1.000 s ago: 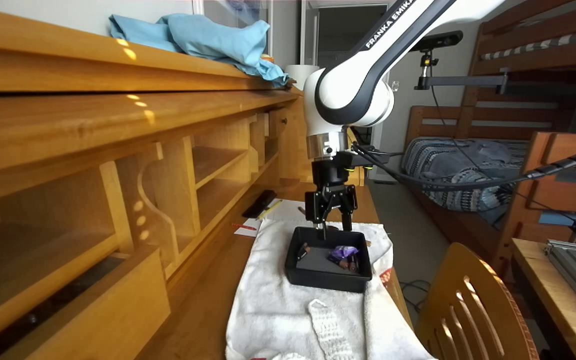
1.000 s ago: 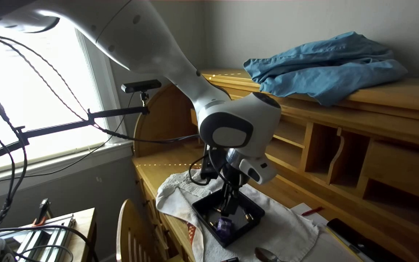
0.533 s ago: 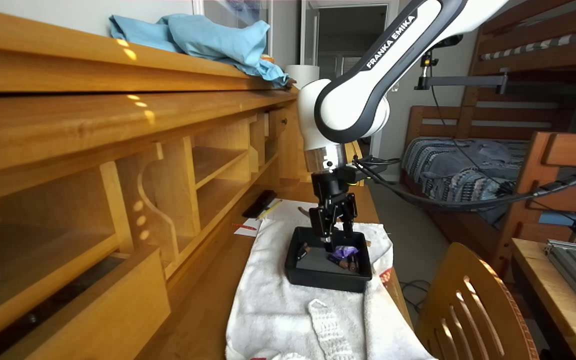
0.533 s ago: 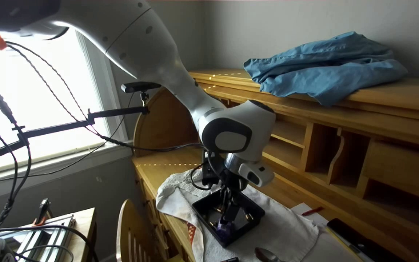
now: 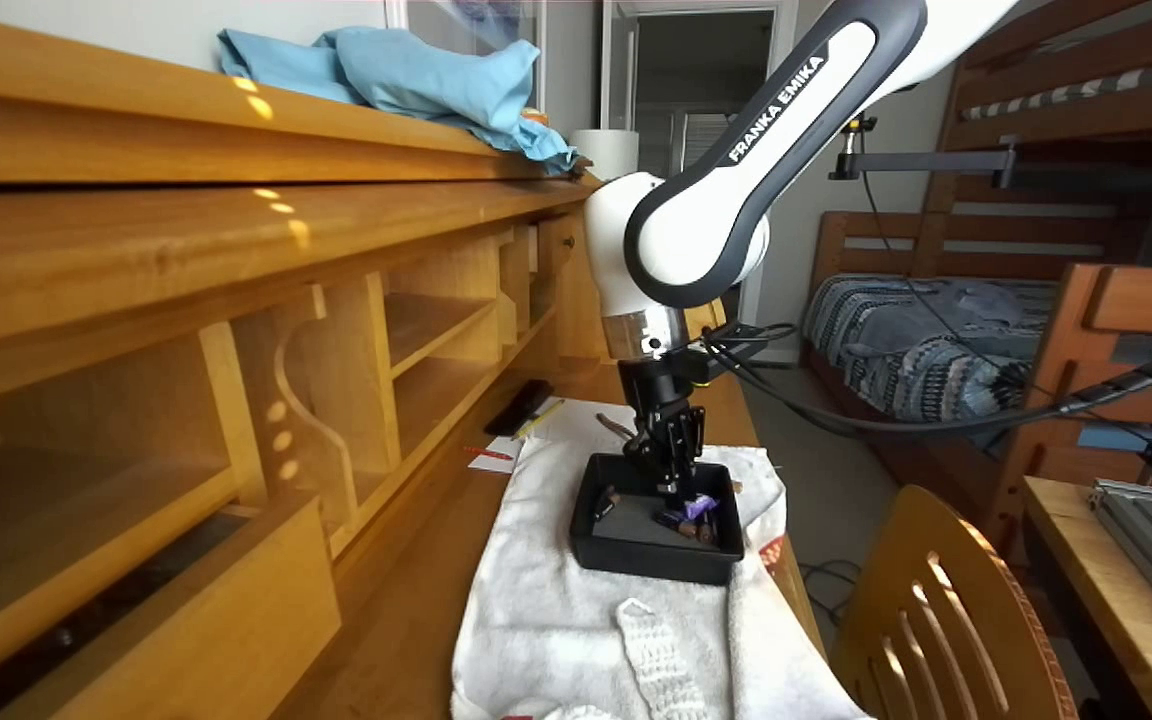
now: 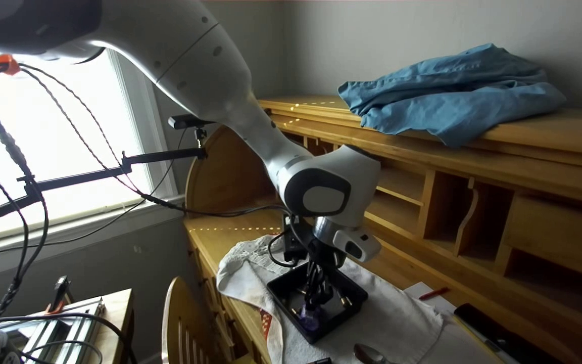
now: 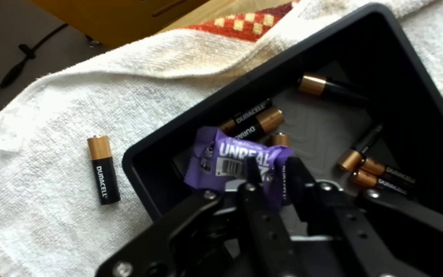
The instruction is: Remove one brown and one purple object from the box
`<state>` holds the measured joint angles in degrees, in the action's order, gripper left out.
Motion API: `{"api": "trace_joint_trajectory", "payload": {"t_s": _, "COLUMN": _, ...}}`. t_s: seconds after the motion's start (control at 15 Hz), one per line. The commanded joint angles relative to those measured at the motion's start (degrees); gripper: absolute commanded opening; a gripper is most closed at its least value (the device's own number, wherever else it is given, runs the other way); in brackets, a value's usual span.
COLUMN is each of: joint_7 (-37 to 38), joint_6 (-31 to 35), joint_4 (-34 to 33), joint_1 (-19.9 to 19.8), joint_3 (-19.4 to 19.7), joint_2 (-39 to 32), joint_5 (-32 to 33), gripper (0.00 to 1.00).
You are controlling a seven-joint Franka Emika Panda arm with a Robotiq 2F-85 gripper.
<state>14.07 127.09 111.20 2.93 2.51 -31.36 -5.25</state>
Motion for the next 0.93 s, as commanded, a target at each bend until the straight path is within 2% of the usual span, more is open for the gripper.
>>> {"api": "trace_joint_trajectory", "payload": {"t_s": 0.0, "joint_7": 1.6, "joint_6": -1.3, "joint_4": -2.0, "joint_1": 0.6, "joint_3": 0.7, "joint_2": -1.1, "joint_5": 1.9, "gripper": 0.00}}
{"api": "trace_joint_trajectory", "payload": {"t_s": 0.47, "joint_7": 1.7, "joint_6": -1.3, "joint_4": -2.3, "joint_1": 0.6, "joint_3": 0.8, "joint_2": -1.1, "joint_5": 1.7, "gripper": 0.00}}
{"api": "trace_joint_trajectory", "payload": {"t_s": 0.87, "joint_7": 1.4, "joint_6": -0.4, "joint_4": -0.4, "joint_1": 0.2, "joint_3": 0.7, "joint_2": 2.6, "joint_5": 0.9, "gripper": 0.00}}
